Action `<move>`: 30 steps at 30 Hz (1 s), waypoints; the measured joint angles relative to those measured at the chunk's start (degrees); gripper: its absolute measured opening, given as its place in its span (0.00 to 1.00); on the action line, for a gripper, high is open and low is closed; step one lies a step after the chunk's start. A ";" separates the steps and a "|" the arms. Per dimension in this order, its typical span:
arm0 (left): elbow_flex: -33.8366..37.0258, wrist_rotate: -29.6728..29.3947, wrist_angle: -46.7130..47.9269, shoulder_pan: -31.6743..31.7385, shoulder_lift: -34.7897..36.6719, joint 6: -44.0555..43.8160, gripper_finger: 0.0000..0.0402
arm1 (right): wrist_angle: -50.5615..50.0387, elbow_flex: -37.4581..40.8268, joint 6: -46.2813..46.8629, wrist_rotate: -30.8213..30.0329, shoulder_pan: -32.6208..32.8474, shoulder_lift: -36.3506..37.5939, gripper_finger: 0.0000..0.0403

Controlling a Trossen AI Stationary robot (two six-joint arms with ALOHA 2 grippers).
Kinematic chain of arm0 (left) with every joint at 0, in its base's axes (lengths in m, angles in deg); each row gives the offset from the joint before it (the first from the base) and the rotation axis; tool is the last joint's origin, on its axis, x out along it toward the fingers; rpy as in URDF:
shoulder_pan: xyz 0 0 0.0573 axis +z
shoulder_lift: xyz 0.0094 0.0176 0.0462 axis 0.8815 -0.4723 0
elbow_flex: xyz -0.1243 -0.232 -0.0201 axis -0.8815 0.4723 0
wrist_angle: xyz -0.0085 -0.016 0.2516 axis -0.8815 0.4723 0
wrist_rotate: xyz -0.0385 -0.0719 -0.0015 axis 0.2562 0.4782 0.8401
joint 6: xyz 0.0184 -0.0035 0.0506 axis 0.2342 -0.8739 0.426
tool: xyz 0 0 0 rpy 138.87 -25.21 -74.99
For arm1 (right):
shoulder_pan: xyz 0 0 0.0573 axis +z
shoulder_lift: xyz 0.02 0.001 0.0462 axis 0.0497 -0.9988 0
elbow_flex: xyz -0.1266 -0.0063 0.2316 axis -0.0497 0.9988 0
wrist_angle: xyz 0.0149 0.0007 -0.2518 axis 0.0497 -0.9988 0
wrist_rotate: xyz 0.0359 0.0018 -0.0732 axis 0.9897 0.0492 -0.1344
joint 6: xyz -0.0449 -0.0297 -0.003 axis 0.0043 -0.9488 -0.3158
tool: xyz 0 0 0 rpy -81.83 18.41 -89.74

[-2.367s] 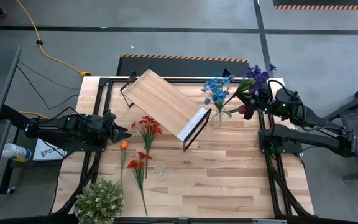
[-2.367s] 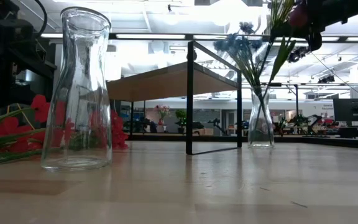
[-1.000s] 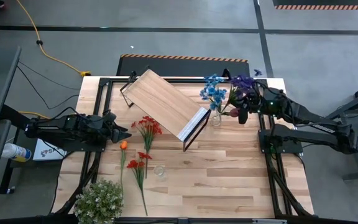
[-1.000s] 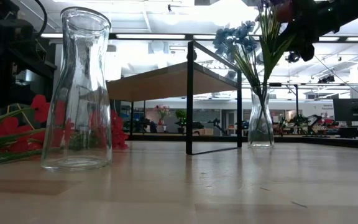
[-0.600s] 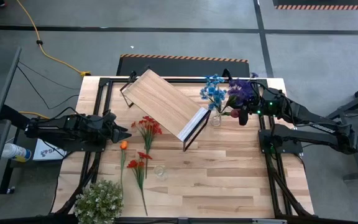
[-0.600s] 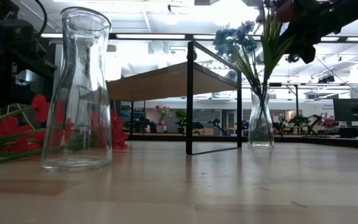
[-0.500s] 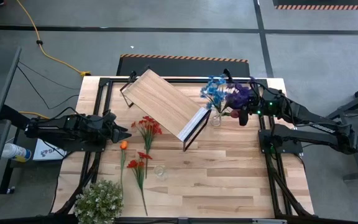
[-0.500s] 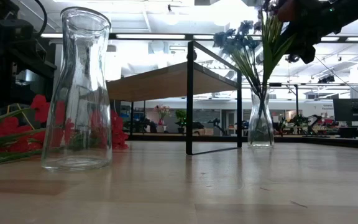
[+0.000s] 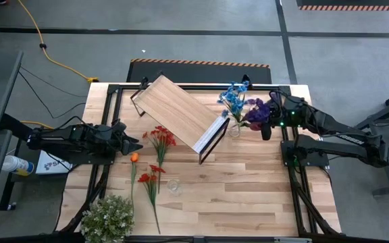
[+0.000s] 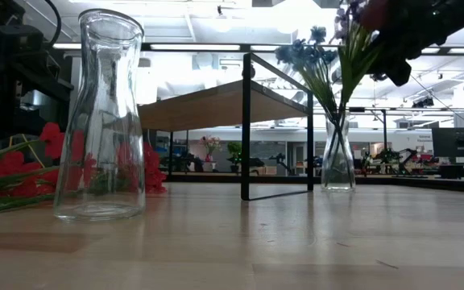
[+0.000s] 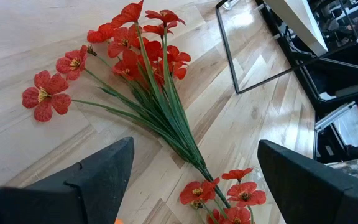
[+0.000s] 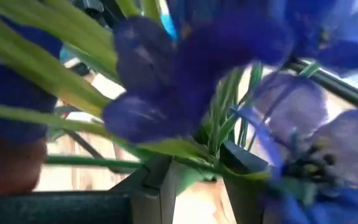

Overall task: Pick and place flowers into a vace then onto a shelf
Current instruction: Put the violet flowers into the top transparent vase

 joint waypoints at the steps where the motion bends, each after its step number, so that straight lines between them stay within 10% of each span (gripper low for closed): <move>1: 0.00 0.00 0.00 0.00 0.00 0.00 0.94 | -0.54 0.00 -0.12 0.46 -0.01 0.00 0.27; 30: 0.00 0.00 0.00 0.00 -0.02 0.24 0.94 | -20.25 -17.29 -4.12 0.80 -0.01 -0.07 0.27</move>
